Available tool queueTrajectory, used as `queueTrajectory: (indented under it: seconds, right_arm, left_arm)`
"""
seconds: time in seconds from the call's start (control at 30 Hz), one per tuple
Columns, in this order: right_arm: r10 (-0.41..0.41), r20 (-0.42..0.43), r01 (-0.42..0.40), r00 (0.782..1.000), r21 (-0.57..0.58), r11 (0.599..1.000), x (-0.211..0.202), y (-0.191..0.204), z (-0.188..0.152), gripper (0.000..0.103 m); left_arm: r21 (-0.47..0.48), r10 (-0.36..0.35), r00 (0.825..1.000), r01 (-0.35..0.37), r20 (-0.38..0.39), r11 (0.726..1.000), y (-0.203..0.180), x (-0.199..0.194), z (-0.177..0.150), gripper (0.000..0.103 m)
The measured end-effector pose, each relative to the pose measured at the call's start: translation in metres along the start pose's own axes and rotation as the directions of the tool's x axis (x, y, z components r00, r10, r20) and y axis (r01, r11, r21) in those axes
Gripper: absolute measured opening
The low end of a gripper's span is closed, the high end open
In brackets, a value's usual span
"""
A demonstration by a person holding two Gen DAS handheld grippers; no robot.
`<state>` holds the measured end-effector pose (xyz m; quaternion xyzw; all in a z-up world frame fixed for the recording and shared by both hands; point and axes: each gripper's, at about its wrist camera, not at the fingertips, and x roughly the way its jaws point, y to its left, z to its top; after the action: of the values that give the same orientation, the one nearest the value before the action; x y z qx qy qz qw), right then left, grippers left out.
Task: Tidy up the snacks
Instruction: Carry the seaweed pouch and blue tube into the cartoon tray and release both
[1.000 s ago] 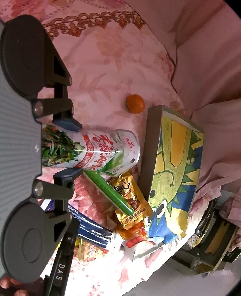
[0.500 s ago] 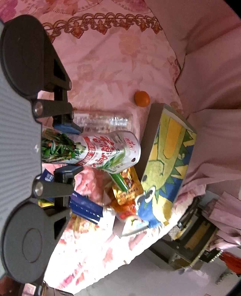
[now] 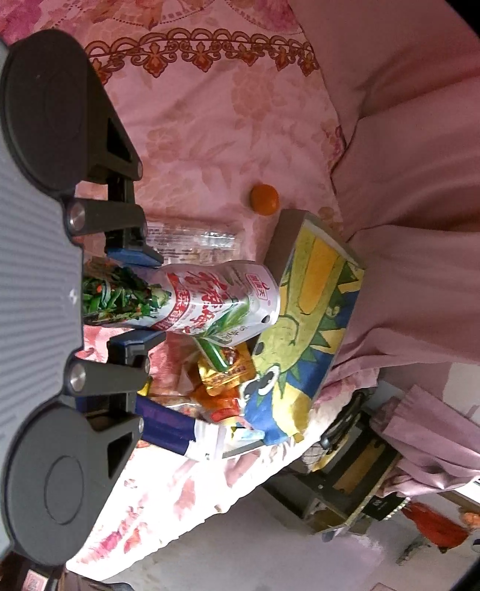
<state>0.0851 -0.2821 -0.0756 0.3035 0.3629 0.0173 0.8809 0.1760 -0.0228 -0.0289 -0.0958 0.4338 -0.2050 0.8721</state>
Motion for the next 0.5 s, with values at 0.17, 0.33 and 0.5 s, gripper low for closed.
queueTrajectory:
  seconds: [0.17,0.33,0.5]
  right_arm:
    - [0.056,0.074,-0.056,0.996,0.008,0.998,-0.016,0.001,0.007,0.004]
    - [0.119,0.167,-0.122,0.979,0.008,0.992,-0.027,0.004,0.023,0.004]
    - [0.135,0.248,-0.144,0.959,0.019,0.989,-0.024,0.001,0.054,0.004]
  left_arm:
    - [-0.015,-0.018,0.998,0.019,0.064,1.0,-0.001,0.001,0.01,0.039]
    - [0.01,-0.032,0.989,0.031,0.141,0.999,-0.009,0.019,0.036,0.039]
    - [-0.034,-0.067,0.973,0.076,0.22,0.997,-0.016,0.041,0.064,0.039]
